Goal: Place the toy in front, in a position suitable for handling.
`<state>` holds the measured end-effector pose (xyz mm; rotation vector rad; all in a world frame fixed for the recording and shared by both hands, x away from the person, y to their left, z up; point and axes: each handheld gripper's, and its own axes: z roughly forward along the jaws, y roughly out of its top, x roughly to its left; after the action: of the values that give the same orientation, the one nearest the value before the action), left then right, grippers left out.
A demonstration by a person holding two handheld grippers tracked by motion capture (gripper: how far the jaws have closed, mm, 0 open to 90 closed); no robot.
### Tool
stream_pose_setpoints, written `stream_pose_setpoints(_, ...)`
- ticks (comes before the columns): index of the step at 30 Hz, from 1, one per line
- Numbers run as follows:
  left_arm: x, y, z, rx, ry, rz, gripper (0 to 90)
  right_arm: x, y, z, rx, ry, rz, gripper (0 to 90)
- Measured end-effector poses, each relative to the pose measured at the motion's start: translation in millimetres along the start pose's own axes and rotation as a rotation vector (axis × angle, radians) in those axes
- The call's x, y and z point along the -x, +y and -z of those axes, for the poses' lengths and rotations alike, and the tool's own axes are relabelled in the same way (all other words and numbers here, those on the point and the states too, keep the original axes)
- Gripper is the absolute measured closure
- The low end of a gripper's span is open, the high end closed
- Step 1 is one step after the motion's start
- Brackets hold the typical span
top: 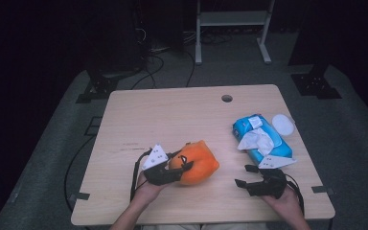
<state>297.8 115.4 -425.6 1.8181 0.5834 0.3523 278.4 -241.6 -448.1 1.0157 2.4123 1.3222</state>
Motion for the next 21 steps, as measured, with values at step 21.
stream_pose_setpoints(21,6.7,-20.7,-19.1,-0.089,-0.085,-0.054,39.1,49.7,41.0,51.0,0.204,-0.318,0.022,29.8)
